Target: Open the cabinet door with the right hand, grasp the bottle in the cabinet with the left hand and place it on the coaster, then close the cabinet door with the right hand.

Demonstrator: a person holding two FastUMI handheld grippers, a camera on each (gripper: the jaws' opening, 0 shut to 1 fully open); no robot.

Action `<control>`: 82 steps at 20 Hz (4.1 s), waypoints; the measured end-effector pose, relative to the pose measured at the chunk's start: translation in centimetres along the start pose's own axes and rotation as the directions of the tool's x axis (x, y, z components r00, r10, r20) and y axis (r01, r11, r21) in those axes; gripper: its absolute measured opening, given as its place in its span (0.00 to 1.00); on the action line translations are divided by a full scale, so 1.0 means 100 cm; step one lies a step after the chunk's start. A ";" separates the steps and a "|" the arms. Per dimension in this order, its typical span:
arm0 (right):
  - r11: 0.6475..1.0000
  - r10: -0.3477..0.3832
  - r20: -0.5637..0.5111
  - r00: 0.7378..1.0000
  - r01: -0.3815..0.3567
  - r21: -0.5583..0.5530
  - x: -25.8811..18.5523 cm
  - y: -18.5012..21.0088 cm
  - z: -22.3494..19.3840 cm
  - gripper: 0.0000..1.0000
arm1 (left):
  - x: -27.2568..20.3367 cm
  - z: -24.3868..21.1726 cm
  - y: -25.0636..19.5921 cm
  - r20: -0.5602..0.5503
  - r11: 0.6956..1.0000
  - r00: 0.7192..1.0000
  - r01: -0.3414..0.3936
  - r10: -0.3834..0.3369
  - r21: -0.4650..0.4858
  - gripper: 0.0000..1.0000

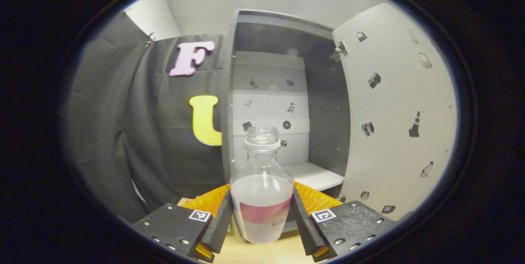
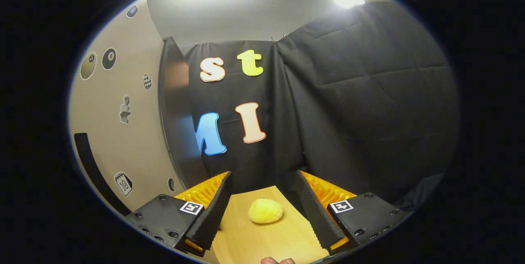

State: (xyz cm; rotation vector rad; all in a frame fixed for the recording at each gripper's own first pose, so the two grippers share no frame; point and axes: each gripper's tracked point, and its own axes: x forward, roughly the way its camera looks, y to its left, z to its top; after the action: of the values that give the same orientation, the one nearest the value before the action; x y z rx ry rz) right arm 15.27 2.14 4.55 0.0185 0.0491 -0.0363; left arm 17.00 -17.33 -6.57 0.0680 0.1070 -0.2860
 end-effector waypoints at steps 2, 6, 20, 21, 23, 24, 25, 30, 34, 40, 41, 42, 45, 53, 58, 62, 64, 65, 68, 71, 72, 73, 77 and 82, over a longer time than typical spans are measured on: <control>1.000 0.020 -0.027 0.999 -0.020 0.006 -0.009 0.007 -0.007 0.96 | -0.025 -0.035 0.014 -0.012 0.999 0.999 -0.045 0.045 0.006 0.72; 0.998 0.033 -0.038 0.999 -0.034 -0.045 -0.024 0.013 -0.009 0.96 | -0.068 -0.110 0.029 -0.054 0.994 0.992 -0.112 0.112 0.006 0.74; 0.979 0.096 -0.127 0.987 -0.116 -0.165 -0.073 0.040 -0.025 0.96 | -0.116 -0.287 0.004 -0.177 0.990 0.974 -0.138 0.140 0.023 0.72; 0.983 0.092 -0.131 0.987 -0.111 -0.145 -0.075 0.041 -0.027 0.96 | -0.116 -0.296 0.001 -0.186 0.991 0.973 -0.133 0.135 0.023 0.74; 0.988 0.080 -0.139 0.987 -0.098 -0.122 -0.078 0.039 -0.027 0.96 | -0.117 -0.316 -0.008 -0.220 0.992 0.968 -0.118 0.124 0.037 0.74; 0.990 0.072 -0.149 0.986 -0.090 -0.112 -0.079 0.038 -0.028 0.96 | -0.115 -0.320 -0.010 -0.221 0.993 0.969 -0.106 0.115 0.049 0.72; 0.992 0.070 -0.165 0.984 -0.087 -0.094 -0.080 0.037 -0.032 0.96 | -0.113 -0.325 -0.012 -0.221 0.994 0.969 -0.096 0.107 0.058 0.72; 0.997 0.073 -0.191 0.979 -0.075 -0.003 -0.082 0.039 -0.030 0.96 | -0.119 -0.333 -0.011 -0.215 0.993 0.970 -0.105 0.114 0.055 0.75; 0.998 0.056 -0.207 0.977 -0.046 0.051 -0.079 0.035 -0.032 0.96 | -0.124 -0.333 -0.002 -0.223 0.992 0.967 -0.123 0.124 0.019 0.72; 0.997 0.071 -0.227 0.971 -0.059 0.056 -0.074 0.040 -0.043 0.89 | -0.130 -0.298 0.001 -0.186 0.993 0.976 -0.117 0.109 -0.029 0.82; 0.997 0.069 -0.230 0.971 -0.058 0.056 -0.074 0.040 -0.045 0.97 | -0.130 -0.287 0.003 -0.173 0.992 0.978 -0.119 0.112 -0.033 0.82; 0.997 0.067 -0.235 0.970 -0.056 0.053 -0.074 0.040 -0.047 0.89 | -0.129 -0.275 0.003 -0.158 0.992 0.981 -0.119 0.111 -0.040 0.82; 0.997 0.069 -0.252 0.965 -0.056 0.060 -0.074 0.041 -0.056 0.89 | -0.130 -0.238 0.004 -0.126 0.990 0.985 -0.124 0.115 -0.062 0.84; 0.993 0.114 -0.198 0.974 -0.106 0.049 -0.042 0.038 -0.053 0.96 | -0.142 -0.145 -0.008 -0.121 0.982 0.978 -0.179 0.171 -0.058 0.84; 0.990 0.127 -0.159 0.979 -0.135 -0.041 -0.026 0.026 -0.050 0.96 | -0.138 -0.090 -0.015 -0.156 0.972 0.967 -0.216 0.201 -0.092 0.84; 0.982 0.165 -0.139 0.976 -0.175 -0.063 -0.018 0.026 -0.047 0.96 | -0.139 -0.054 -0.029 -0.159 0.956 0.958 -0.260 0.237 -0.137 0.82; 0.975 0.210 -0.140 0.968 -0.219 -0.049 -0.011 0.033 -0.044 0.89 | -0.144 -0.037 -0.032 -0.155 0.950 0.954 -0.277 0.255 -0.144 0.84; 0.970 0.232 -0.140 0.963 -0.240 -0.044 -0.009 0.035 -0.041 0.90 | -0.146 -0.026 -0.033 -0.149 0.948 0.953 -0.284 0.264 -0.142 0.82; 0.949 0.310 -0.148 0.939 -0.315 -0.012 -0.006 0.051 -0.031 0.90 | -0.159 0.005 -0.024 -0.109 0.932 0.938 -0.342 0.330 -0.121 0.82; 0.929 0.362 -0.143 0.921 -0.370 -0.030 -0.016 0.064 -0.013 0.96 | -0.165 0.029 -0.018 -0.070 0.925 0.930 -0.367 0.361 -0.102 0.82; 0.926 0.364 -0.138 0.921 -0.374 -0.050 -0.021 0.065 -0.007 0.96 | -0.163 0.033 -0.014 -0.061 0.923 0.928 -0.371 0.367 -0.105 0.82; 0.929 0.353 -0.133 0.926 -0.364 -0.068 -0.024 0.065 -0.003 0.96 | -0.163 0.036 -0.007 -0.047 0.918 0.925 -0.380 0.378 -0.115 0.84; 0.937 0.337 -0.134 0.932 -0.346 -0.050 -0.044 0.081 -0.002 0.96 | -0.147 0.031 0.010 -0.036 0.919 0.935 -0.353 0.352 -0.175 0.82; 0.960 0.242 -0.123 0.962 -0.256 -0.110 -0.060 0.090 0.005 0.96 | -0.144 0.023 0.058 -0.073 0.931 0.939 -0.342 0.335 -0.127 0.82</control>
State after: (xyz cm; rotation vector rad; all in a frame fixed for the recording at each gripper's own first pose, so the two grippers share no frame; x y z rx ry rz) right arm 9.65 11.31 5.47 -0.0988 0.1573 0.2208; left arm 5.10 -7.96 -2.30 -0.0444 0.1619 0.0696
